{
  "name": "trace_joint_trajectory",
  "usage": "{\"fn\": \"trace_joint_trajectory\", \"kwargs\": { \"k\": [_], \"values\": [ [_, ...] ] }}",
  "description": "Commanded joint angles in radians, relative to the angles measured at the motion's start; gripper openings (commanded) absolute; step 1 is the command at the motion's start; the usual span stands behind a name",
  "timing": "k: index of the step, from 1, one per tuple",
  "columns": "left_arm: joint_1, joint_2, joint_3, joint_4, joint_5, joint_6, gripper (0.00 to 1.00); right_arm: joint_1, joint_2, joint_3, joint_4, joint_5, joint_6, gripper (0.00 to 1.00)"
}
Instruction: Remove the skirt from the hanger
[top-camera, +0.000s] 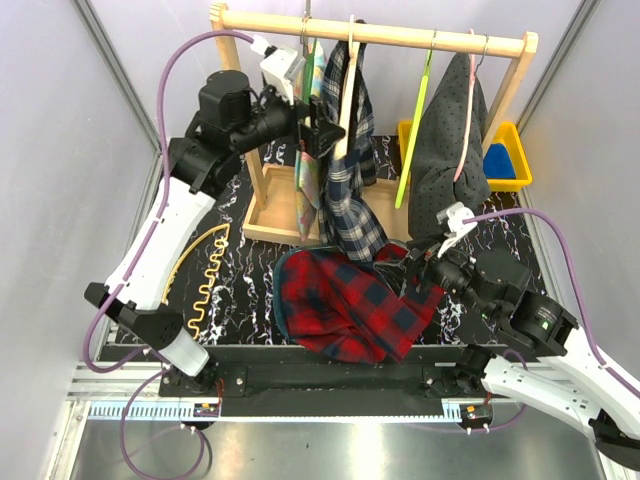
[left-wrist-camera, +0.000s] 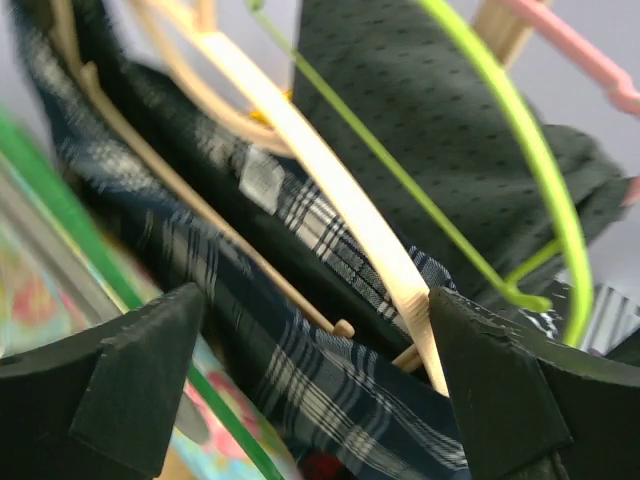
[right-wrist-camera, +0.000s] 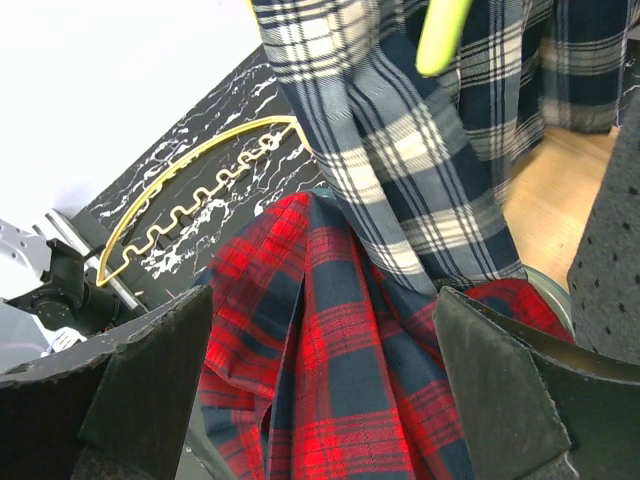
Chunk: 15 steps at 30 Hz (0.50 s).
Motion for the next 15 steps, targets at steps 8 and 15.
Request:
{"fn": "trace_joint_trajectory", "kwargs": {
  "k": [8,15],
  "values": [
    [0.083,-0.132,-0.015,0.019,-0.042,0.068,0.99,-0.002,0.005,-0.006,0.036,0.024,0.014,1.00],
    [0.155,-0.189,-0.063,0.018,-0.060,0.124,0.99,0.000,0.019,0.000,0.037,0.021,0.013,1.00]
  ]
}}
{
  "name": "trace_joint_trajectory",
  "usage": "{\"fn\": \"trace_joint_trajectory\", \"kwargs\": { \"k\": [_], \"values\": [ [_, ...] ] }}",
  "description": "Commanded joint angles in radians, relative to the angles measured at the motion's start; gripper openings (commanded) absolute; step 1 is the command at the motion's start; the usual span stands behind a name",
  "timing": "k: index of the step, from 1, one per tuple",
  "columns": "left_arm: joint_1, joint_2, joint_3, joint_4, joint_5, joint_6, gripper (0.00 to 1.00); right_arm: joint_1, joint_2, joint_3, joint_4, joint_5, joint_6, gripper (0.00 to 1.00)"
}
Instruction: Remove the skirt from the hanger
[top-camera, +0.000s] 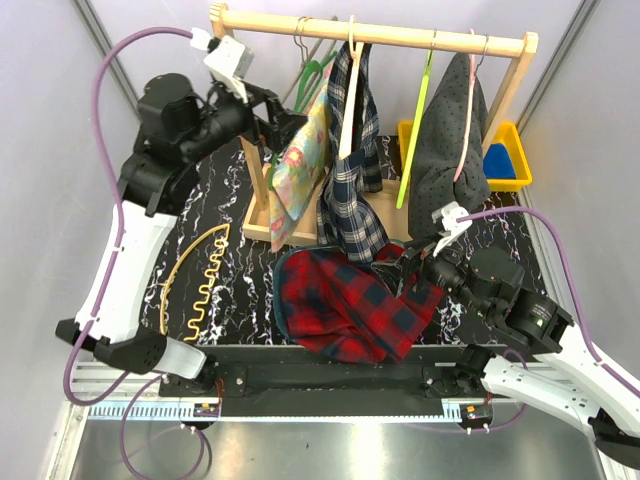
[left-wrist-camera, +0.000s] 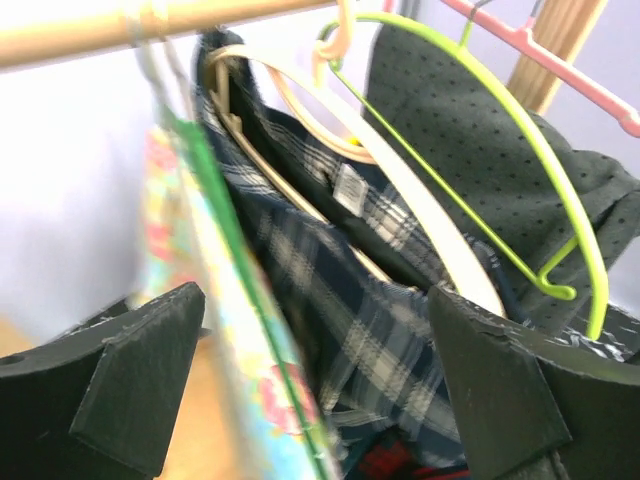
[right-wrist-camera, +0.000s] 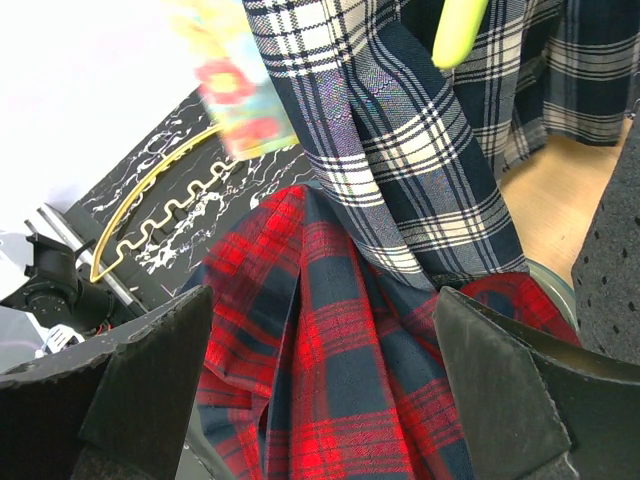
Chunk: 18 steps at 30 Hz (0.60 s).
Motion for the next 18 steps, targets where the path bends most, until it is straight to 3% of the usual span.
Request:
{"fn": "trace_joint_trajectory", "kwargs": {
  "k": [1,6,18],
  "values": [
    [0.065,-0.046,-0.045,0.032,-0.028,0.052,0.99,-0.002,0.006,0.010,0.038,0.016,0.002,1.00],
    [0.169,-0.048,-0.091,0.038,0.004,0.050,0.83,-0.002,0.001,0.012,0.032,0.017,0.015,1.00],
    [0.171,0.052,-0.008,0.032,0.155,-0.060,0.81,0.000,0.001,0.017,0.028,0.025,0.015,1.00]
  ]
}}
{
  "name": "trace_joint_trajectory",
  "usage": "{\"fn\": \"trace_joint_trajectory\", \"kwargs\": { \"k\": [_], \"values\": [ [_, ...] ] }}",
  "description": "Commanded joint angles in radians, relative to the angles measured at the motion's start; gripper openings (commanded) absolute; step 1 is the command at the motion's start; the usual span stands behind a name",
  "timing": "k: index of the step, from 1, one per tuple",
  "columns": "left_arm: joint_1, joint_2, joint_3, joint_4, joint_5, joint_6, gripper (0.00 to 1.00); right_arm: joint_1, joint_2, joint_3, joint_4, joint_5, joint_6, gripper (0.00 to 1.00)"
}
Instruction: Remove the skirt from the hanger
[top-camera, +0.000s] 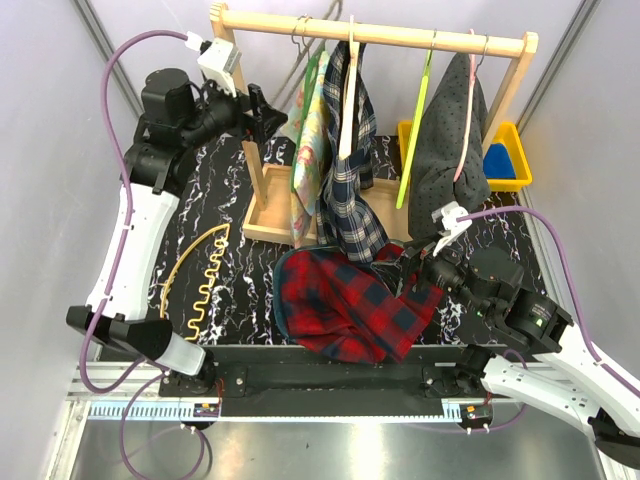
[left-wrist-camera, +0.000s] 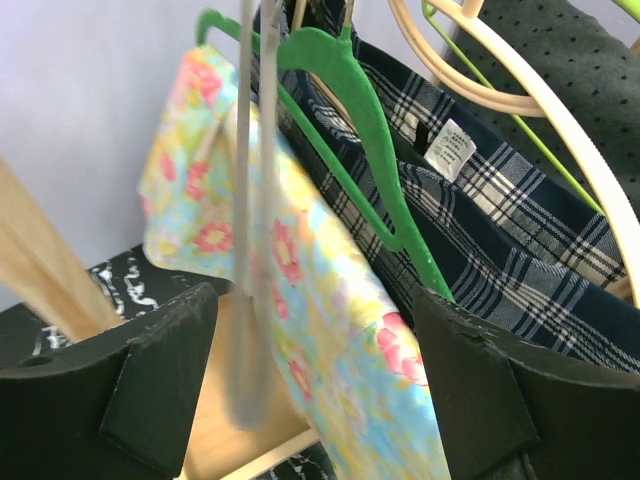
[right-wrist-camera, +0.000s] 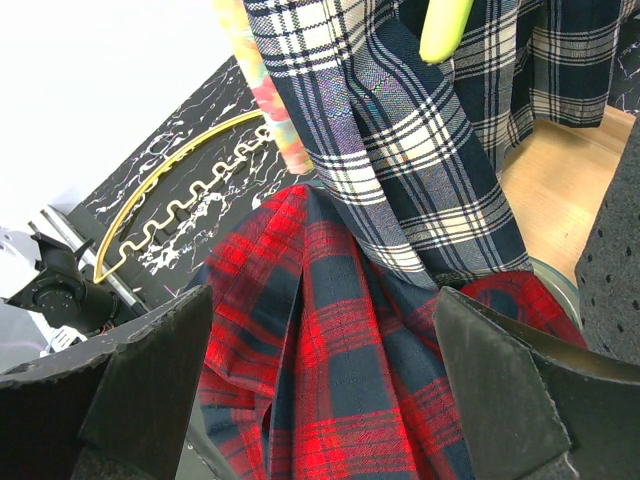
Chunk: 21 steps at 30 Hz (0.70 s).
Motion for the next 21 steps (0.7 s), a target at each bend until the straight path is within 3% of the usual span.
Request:
{"fn": "trace_joint_trajectory", "kwargs": {
  "k": [1,8,10,12,15,21],
  "values": [
    [-0.001,0.013,0.061,0.026,0.057,-0.029,0.77,-0.002,-0.004,0.017,0.027,0.026,0.005,1.00],
    [-0.001,0.021,0.070,0.023,0.059,-0.009,0.60,0.000,-0.003,0.017,0.025,0.037,0.002,1.00],
    [-0.001,0.024,0.073,0.022,0.062,-0.007,0.58,-0.002,0.000,0.018,0.023,0.034,-0.001,1.00],
    [-0.001,0.024,0.084,0.019,0.068,-0.012,0.63,-0.002,0.003,0.018,0.023,0.032,-0.004,1.00],
    [-0.001,0.024,0.117,0.022,0.050,-0.033,0.86,-0.002,0.006,0.018,0.025,0.029,-0.004,1.00],
    [-0.012,0.056,0.195,0.034,0.086,-0.125,0.89,-0.002,0.016,0.012,0.030,0.025,-0.002,1.00]
  ]
}}
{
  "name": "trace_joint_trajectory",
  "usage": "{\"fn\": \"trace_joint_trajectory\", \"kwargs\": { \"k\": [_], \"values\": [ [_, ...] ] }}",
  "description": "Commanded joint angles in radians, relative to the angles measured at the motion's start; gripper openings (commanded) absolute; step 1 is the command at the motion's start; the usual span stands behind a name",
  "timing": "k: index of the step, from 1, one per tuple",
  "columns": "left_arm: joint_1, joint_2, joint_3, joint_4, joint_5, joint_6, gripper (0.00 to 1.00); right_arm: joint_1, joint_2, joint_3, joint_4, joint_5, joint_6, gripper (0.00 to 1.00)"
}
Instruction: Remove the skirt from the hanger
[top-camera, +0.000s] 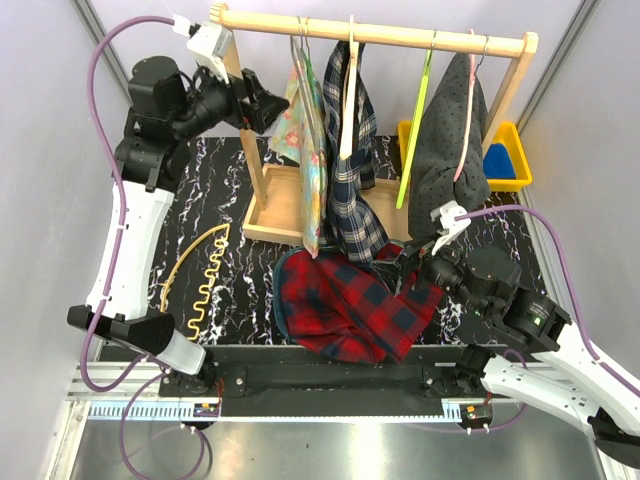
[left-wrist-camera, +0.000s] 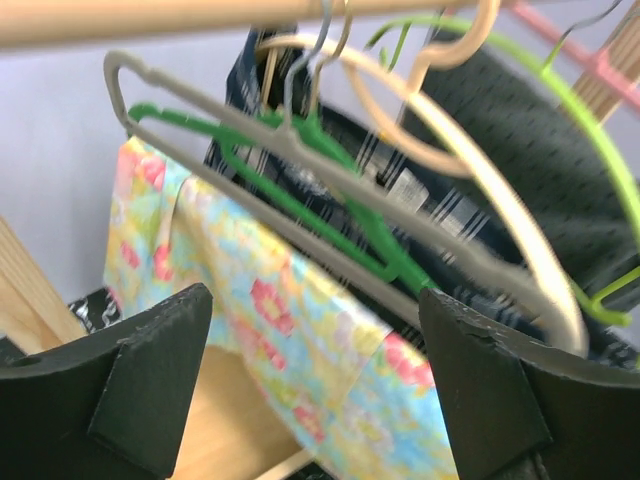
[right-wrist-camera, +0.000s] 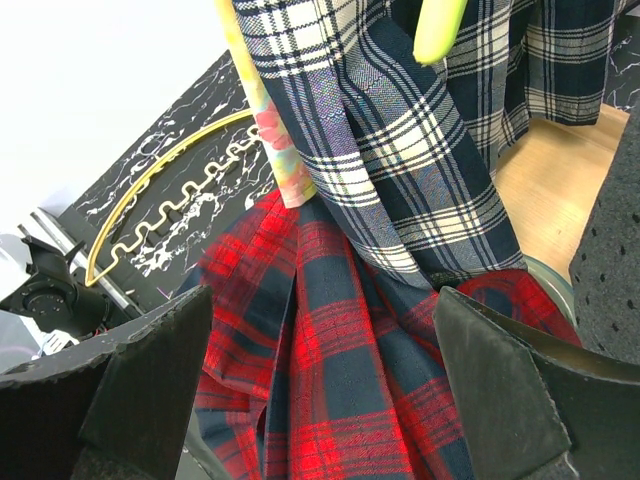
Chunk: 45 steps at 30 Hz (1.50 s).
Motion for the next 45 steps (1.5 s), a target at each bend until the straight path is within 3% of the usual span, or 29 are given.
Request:
{"fn": "trace_joint_trajectory", "kwargs": {
  "k": [1,4,12,16,17,20,37,45],
  "values": [
    [-0.021,0.023,0.083,0.051,0.051,-0.090,0.89,-0.002,0.008,0.014,0.033,0.009,-0.004,1.00],
    [-0.053,0.041,0.106,0.075,0.060,-0.130,0.96,-0.002,0.013,0.010,0.036,0.006,0.002,1.00],
    [-0.177,0.075,0.085,0.068,0.027,-0.094,0.92,-0.002,0.002,0.010,0.034,0.012,0.008,1.00],
    [-0.176,0.069,0.085,0.051,-0.016,-0.034,0.78,-0.002,-0.022,0.003,0.024,0.027,0.018,1.00],
    [-0.173,0.064,0.083,0.046,-0.027,-0.023,0.68,-0.002,-0.025,0.001,0.022,0.029,0.021,1.00],
    [-0.151,0.044,0.072,0.042,-0.039,-0.014,0.54,-0.002,-0.035,-0.008,0.020,0.030,0.030,0.99],
    [-0.117,-0.029,-0.044,0.037,-0.064,0.060,0.53,-0.002,-0.041,-0.009,0.017,0.039,0.035,1.00],
    [-0.111,-0.063,-0.067,0.039,-0.079,0.084,0.60,-0.002,-0.035,-0.006,0.014,0.039,0.039,1.00]
  ]
}}
